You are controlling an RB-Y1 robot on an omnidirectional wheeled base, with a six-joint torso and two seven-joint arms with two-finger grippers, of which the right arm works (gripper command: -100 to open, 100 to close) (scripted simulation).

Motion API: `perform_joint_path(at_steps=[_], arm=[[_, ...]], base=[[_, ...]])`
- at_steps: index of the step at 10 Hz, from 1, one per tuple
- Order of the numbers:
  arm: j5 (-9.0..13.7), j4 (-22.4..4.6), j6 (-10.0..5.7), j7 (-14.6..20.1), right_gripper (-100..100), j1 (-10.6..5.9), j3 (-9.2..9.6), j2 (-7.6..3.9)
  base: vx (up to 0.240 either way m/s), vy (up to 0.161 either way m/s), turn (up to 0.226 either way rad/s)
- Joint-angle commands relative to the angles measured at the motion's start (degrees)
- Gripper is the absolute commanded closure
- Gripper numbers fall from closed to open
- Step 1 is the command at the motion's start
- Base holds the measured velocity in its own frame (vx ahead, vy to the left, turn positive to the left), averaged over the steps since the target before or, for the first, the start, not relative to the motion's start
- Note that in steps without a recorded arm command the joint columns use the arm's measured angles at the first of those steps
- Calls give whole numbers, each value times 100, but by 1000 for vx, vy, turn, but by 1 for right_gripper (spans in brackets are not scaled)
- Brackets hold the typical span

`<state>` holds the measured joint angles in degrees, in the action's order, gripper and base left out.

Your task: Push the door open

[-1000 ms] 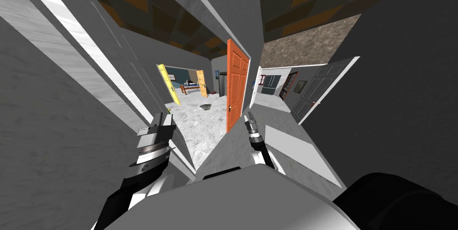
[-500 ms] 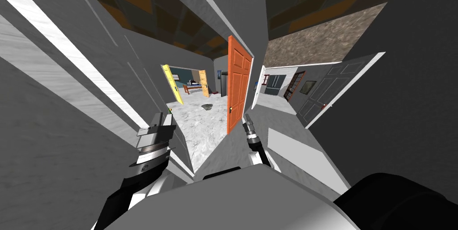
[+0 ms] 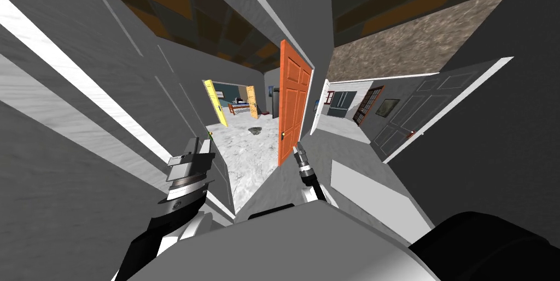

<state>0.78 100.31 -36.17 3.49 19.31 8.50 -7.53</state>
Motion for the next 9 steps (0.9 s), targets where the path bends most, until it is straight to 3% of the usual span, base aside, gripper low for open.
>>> perform_joint_path(at_steps=[1,9], arm=[[37,-196,-16,17,-100,-87,64,-39],[202,-1251,-212,85,-100,-458,423,-203]], base=[[77,-89,87],[85,-93,100]])
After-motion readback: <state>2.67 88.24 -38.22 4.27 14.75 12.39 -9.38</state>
